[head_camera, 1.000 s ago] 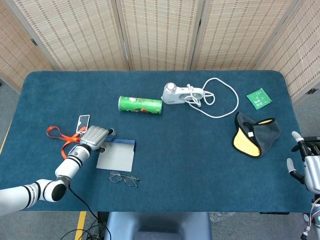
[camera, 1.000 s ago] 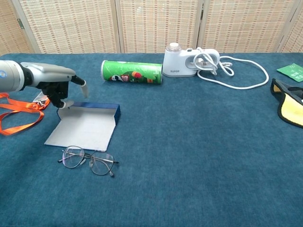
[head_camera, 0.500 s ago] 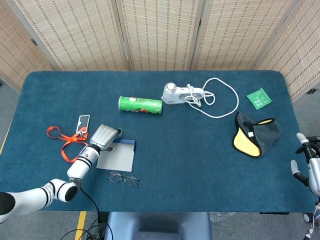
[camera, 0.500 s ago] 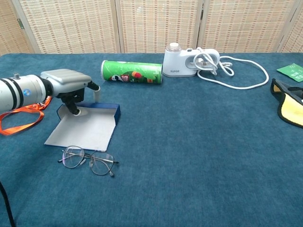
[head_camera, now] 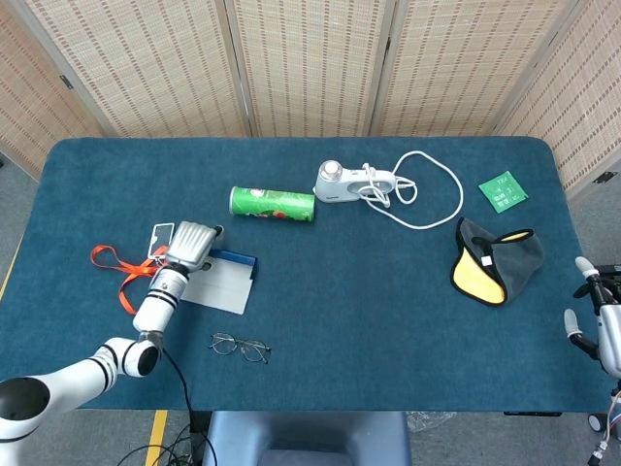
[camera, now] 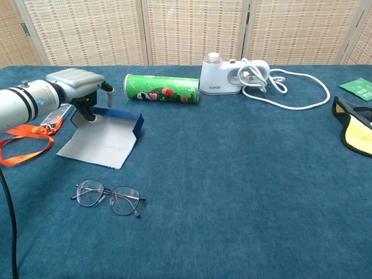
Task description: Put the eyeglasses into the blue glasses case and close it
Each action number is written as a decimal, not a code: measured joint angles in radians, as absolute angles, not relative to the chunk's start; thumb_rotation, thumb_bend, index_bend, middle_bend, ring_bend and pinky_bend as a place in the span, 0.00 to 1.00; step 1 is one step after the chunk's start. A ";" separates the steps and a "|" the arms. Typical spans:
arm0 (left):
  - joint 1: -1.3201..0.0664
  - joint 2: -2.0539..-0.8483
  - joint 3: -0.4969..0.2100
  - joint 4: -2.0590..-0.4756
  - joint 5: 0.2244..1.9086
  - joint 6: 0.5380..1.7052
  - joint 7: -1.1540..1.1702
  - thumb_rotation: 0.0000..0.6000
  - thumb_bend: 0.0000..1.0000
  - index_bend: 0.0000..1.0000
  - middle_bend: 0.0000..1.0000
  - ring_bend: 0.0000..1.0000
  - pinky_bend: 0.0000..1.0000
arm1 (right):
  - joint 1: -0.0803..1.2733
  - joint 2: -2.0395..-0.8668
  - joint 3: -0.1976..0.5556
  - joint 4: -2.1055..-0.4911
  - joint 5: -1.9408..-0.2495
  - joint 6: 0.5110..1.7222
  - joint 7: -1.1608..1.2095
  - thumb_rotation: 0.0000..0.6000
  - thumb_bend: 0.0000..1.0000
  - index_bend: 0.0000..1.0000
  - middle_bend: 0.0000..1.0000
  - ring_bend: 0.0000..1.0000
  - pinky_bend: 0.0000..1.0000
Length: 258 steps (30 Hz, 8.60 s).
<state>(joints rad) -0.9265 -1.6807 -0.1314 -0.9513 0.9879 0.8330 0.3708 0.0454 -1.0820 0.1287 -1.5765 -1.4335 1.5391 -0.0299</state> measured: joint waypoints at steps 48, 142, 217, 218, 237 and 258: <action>-0.729 -1.329 0.027 -1.755 1.232 0.996 0.495 1.00 0.32 0.35 0.99 1.00 1.00 | 0.047 -1.085 0.124 -1.577 -1.448 1.543 -0.030 1.00 0.46 0.09 0.46 0.33 0.24; -0.809 -1.549 -0.138 -1.323 0.985 0.896 0.549 1.00 0.49 0.64 0.99 1.00 1.00 | 0.026 -1.084 0.119 -1.573 -1.445 1.560 -0.025 1.00 0.46 0.09 0.47 0.35 0.24; -0.794 -1.653 -0.194 -1.182 0.977 0.924 0.524 1.00 0.33 0.03 1.00 1.00 1.00 | 0.029 -1.085 0.120 -1.565 -1.439 1.548 -0.020 1.00 0.46 0.09 0.48 0.37 0.24; -0.787 -1.644 -0.189 -1.203 0.986 0.935 0.522 1.00 0.33 0.03 1.00 1.00 1.00 | 0.029 -1.085 0.120 -1.565 -1.439 1.548 -0.020 1.00 0.46 0.09 0.48 0.37 0.24; -0.682 -1.593 -0.060 -1.362 1.176 1.041 0.490 1.00 0.33 0.04 1.00 1.00 1.00 | 0.039 -1.086 0.119 -1.574 -1.450 1.541 -0.031 1.00 0.46 0.09 0.48 0.37 0.24; -0.638 -1.544 -0.054 -1.347 1.181 1.048 0.485 1.00 0.25 0.04 1.00 1.00 1.00 | 0.048 -1.086 0.121 -1.589 -1.455 1.536 -0.050 1.00 0.46 0.09 0.48 0.38 0.24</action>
